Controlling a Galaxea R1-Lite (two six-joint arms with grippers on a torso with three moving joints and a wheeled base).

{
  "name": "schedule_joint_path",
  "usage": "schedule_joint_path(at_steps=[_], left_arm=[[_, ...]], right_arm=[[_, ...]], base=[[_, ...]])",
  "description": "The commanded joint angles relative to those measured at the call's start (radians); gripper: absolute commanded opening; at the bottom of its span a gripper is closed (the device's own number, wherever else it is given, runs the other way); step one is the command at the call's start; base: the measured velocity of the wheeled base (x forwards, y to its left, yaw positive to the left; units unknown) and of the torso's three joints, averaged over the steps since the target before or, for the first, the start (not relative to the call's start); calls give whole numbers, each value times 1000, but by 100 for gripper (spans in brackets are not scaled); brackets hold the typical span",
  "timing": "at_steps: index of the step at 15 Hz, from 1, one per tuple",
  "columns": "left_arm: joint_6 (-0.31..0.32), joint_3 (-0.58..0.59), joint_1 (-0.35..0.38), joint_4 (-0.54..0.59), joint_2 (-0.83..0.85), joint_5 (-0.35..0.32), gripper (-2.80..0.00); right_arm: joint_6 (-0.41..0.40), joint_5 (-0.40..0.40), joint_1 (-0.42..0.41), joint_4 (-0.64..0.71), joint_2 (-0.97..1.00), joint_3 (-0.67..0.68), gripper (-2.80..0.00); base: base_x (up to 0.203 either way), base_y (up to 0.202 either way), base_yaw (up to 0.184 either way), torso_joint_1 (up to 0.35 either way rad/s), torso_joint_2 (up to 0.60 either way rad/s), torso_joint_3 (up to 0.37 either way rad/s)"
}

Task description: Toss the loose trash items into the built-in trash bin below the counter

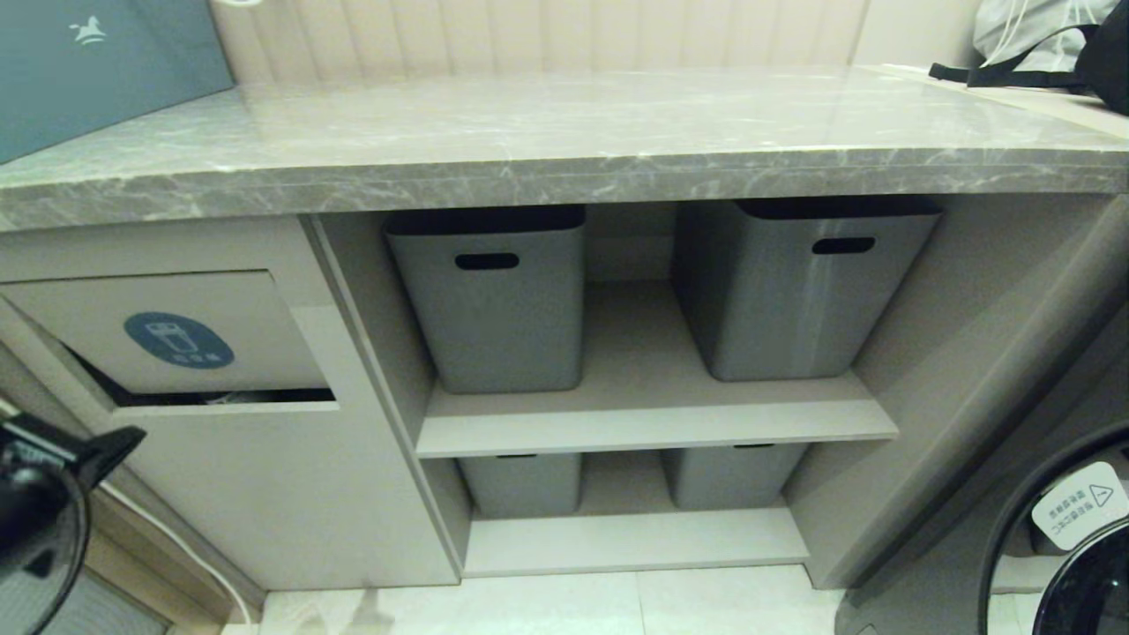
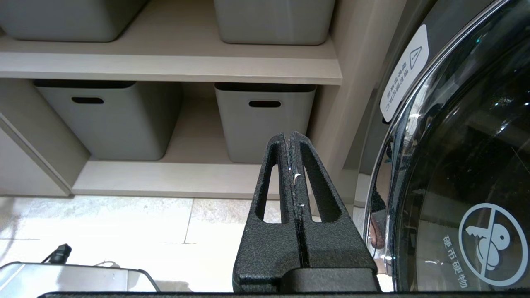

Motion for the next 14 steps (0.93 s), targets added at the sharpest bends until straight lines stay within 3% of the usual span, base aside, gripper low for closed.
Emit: schedule_joint_path(at_steps=[1, 2, 4, 7, 8, 12, 13, 14], left_arm=[[362, 104, -1, 19, -267, -26, -280], [489, 166, -1, 69, -371, -43, -280], [644, 248, -1, 235, -559, -47, -280], [760, 289, -12, 526, -784, 18, -280], [779, 294, -43, 555, -799, 32, -280], [814, 311, -317, 578, -794, 59, -280], [856, 321, -334, 517, -802, 82, -280], [934, 322, -331, 493, -804, 147, -280]], right_arm=[[0, 0, 0, 0, -1, 0, -280], [-2, 2, 0, 0, -1, 0, -280], [-2, 2, 0, 0, -1, 0, -280], [-11, 2, 0, 0, -1, 0, -280], [-11, 2, 0, 0, -1, 0, -280], [-16, 5, 0, 0, -1, 0, -280], [-8, 4, 0, 0, -1, 0, -280], [-2, -2, 0, 2, -1, 0, -280]], base=[[0, 0, 0, 0, 0, 0], [0, 0, 0, 0, 0, 0], [0, 0, 0, 0, 0, 0], [0, 0, 0, 0, 0, 0], [0, 0, 0, 0, 0, 0], [0, 0, 0, 0, 0, 0], [0, 0, 0, 0, 0, 0], [0, 0, 0, 0, 0, 0]])
